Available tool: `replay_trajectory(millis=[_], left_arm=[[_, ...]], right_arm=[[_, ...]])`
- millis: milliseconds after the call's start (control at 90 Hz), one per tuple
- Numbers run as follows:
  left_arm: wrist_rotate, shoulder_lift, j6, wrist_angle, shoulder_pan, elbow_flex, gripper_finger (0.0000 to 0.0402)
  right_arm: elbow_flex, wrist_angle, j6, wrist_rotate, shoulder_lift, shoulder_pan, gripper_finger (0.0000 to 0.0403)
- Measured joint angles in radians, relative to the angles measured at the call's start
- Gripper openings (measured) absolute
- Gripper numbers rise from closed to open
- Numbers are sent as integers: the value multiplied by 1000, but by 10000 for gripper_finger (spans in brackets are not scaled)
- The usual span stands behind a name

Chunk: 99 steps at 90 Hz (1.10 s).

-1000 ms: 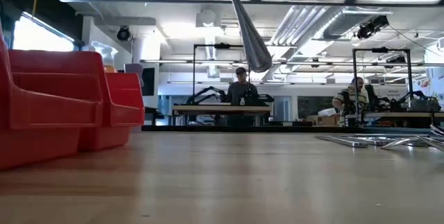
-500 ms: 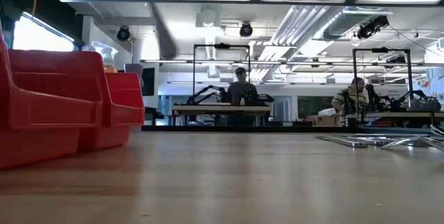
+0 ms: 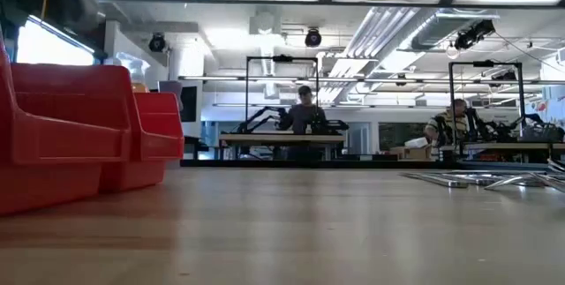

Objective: Sort silverware
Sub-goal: Put the silver spoon in the middle red bin, then adjust the middle red bin

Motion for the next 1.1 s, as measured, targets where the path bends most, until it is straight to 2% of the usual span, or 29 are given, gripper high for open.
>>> replay_trajectory(millis=[144,267,389,644,767,989,1100], left_arm=[[40,12,-105,-56,-43,-11,0],[120,15,-229,-138,-48,-49,0],[158,16,-350,-193,-48,-90,0],[369,15,-444,-204,-47,-135,6],[439,17,-477,-206,-47,-148,33],[539,16,-489,-253,-47,-155,113],[578,16,-527,-315,-46,-147,132]], right_arm=[[0,5,0,-4,0,-7,154],[0,12,0,-4,0,-7,154],[-1,15,0,-7,0,-7,154],[-1,16,-1,-10,0,-7,154],[-1,17,-1,-10,0,-6,154],[-1,19,-2,-11,0,-7,154],[-1,18,-3,-12,0,-8,154]])
